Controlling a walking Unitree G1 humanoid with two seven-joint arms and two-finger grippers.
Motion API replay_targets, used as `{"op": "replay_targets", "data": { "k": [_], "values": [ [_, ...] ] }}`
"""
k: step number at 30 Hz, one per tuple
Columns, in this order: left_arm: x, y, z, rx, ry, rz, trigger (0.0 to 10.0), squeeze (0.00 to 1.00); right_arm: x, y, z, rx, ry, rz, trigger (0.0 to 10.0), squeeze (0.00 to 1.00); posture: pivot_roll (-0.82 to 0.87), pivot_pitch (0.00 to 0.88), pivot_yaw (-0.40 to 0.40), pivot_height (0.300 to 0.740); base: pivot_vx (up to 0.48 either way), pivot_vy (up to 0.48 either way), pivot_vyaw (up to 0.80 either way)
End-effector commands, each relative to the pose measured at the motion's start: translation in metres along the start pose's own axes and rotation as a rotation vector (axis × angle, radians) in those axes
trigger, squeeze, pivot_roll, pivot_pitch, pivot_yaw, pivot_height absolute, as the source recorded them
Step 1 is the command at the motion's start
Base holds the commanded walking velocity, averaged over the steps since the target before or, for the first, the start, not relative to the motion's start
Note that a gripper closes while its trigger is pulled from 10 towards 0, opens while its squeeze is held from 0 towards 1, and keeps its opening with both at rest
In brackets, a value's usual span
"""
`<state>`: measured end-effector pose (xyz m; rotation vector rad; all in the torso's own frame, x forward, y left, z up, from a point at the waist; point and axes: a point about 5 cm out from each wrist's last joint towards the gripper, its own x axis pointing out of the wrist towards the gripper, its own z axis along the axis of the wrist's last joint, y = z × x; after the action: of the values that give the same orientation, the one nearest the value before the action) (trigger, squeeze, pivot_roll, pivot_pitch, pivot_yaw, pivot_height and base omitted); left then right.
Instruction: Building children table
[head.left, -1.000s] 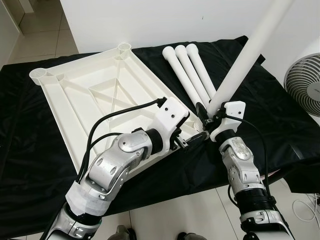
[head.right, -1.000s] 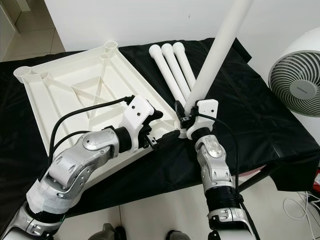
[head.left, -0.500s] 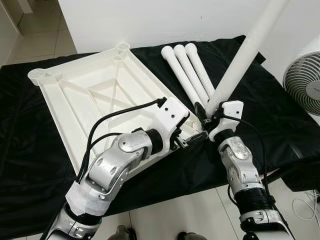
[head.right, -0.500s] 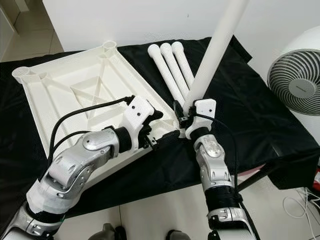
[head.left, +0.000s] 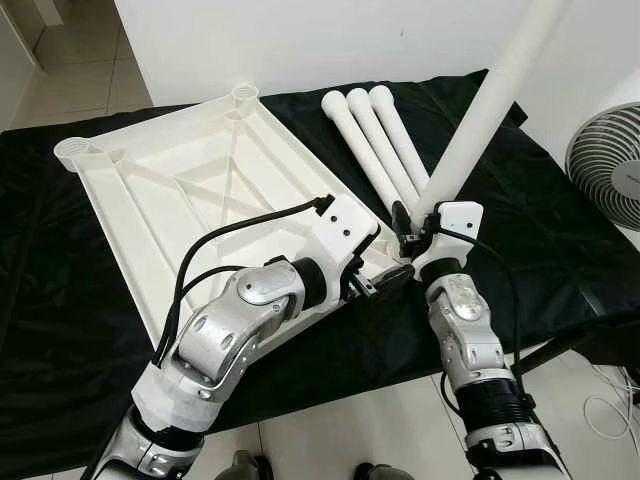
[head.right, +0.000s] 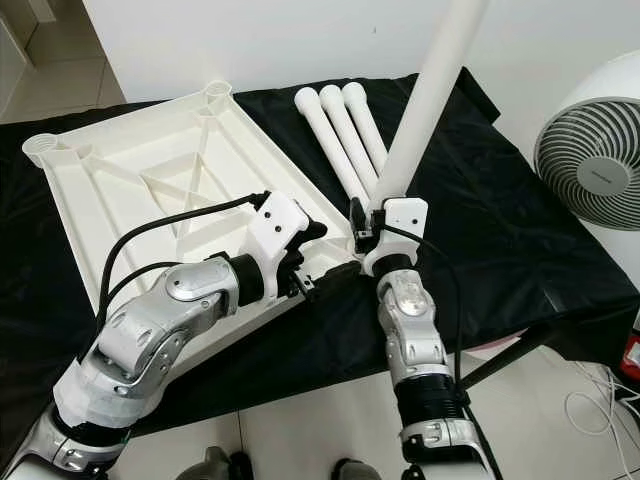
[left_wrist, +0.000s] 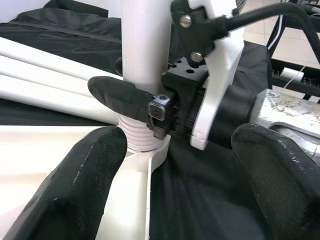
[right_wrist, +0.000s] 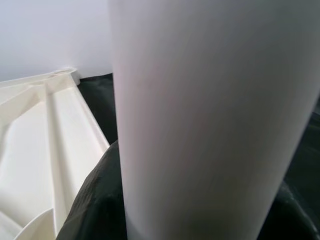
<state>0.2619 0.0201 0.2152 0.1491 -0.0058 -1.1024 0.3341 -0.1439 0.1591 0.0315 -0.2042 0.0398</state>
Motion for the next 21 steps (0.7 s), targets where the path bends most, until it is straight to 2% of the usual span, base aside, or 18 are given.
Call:
{"op": "replay_targets", "data": {
  "k": [1,12,21],
  "values": [
    [0.000,-0.001,0.000,-0.003,0.006,-0.008,10.0,0.00,-0.013,-0.015,-0.038,-0.002,0.191,-0.140,10.0,0.00,-0.09,0.130,0.054,0.740,0.000,0.000,0.00],
    [0.000,-0.002,0.000,-0.004,0.003,-0.006,10.0,0.00,-0.010,-0.007,-0.042,-0.023,0.183,-0.255,10.0,0.00,-0.08,0.122,0.045,0.740,0.000,0.000,0.00],
    [0.001,-0.002,0.001,-0.004,-0.002,-0.004,10.0,0.00,0.001,-0.004,-0.045,-0.042,0.223,-0.337,10.0,0.00,-0.08,0.109,0.038,0.740,0.000,0.000,0.00]
  ]
}}
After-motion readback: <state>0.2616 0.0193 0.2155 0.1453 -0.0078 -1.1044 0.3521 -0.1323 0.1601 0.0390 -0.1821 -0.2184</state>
